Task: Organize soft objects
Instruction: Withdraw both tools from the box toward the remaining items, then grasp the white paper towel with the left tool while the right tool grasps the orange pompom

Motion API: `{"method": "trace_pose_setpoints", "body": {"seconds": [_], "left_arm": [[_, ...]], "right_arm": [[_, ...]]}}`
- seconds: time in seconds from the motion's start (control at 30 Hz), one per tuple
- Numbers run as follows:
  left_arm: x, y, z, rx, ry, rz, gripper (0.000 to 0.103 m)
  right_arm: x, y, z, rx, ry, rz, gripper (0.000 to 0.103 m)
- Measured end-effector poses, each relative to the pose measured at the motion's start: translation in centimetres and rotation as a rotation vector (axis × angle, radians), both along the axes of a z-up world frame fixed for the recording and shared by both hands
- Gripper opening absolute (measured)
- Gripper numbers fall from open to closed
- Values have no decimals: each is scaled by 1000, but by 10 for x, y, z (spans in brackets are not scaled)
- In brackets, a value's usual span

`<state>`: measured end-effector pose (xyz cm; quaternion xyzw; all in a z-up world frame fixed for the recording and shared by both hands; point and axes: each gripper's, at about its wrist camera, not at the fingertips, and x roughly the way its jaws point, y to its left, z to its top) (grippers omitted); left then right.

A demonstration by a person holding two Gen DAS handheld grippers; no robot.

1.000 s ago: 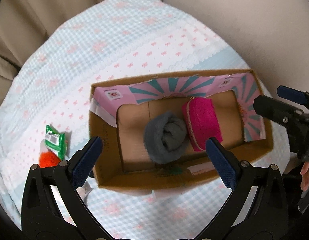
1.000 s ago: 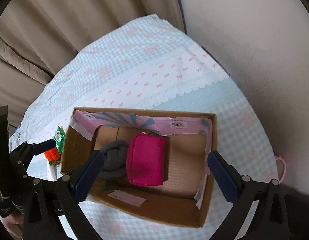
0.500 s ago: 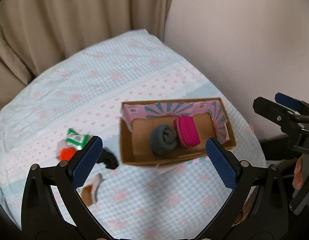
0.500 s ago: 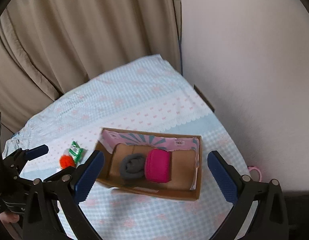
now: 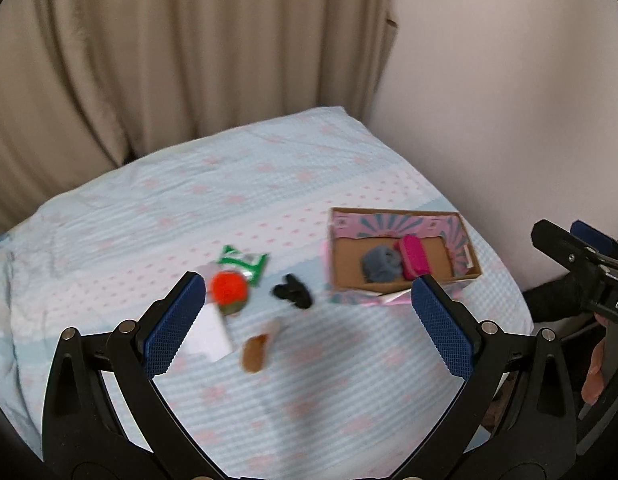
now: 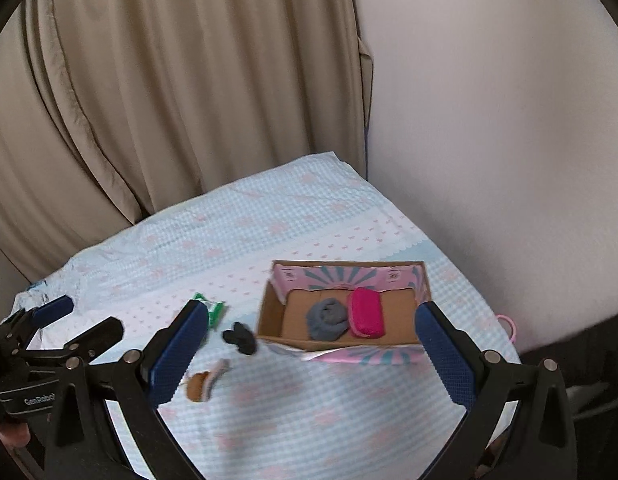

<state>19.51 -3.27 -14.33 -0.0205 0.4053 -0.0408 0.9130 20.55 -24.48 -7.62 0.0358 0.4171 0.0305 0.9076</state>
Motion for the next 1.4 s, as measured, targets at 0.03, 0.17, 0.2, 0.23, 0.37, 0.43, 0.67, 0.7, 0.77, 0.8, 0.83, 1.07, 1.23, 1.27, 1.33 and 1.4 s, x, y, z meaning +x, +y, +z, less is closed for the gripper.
{"method": "trace_pose_setpoints", "body": {"seconds": [0.03, 0.17, 0.2, 0.23, 0.37, 0.43, 0.67, 0.7, 0.77, 0.8, 0.83, 1.07, 1.23, 1.27, 1.33, 1.4], "left_arm": [[-6, 13, 1, -4, -2, 14, 102], [-28, 66, -2, -28, 4, 67, 102], [-32, 80, -4, -33, 7, 78, 102], [-36, 91, -7, -35, 10, 85, 102], [-46, 133, -17, -57, 23, 100, 102], [-48, 152, -25, -79, 37, 97, 102], [-43, 191, -56, -80, 76, 48, 102], [-40, 195, -64, -83, 81, 40, 102], [-33, 200, -81, -84, 93, 30, 102], [-29, 202, -88, -86, 98, 27, 102], [-25, 201, -96, -89, 104, 23, 102], [7, 204, -168, -111, 145, 1, 102], [30, 198, -229, -136, 171, -1, 102], [34, 197, -241, -136, 169, 6, 102], [41, 193, -267, -121, 152, 19, 102], [50, 189, -292, -117, 159, 29, 102]], "right_arm": [[-5, 8, 0, 6, 2, -4, 103], [-20, 38, -1, 38, 7, -8, 103], [-24, 48, -2, 39, 7, -8, 103], [-28, 54, -2, 38, 5, -8, 103], [-39, 89, -6, 36, -6, 4, 103], [-43, 103, -10, 45, -5, 3, 103], [-47, 153, -37, 99, 23, -37, 103], [-45, 158, -42, 108, 26, -36, 103], [-41, 170, -53, 124, 32, -33, 103], [-37, 176, -62, 138, 37, -27, 103], [-34, 179, -68, 143, 42, -23, 103], [5, 203, -124, 162, 97, 18, 103], [32, 214, -178, 179, 136, 62, 103], [39, 216, -192, 181, 147, 71, 103], [51, 219, -217, 183, 170, 83, 103], [61, 221, -237, 194, 189, 91, 103]]}}
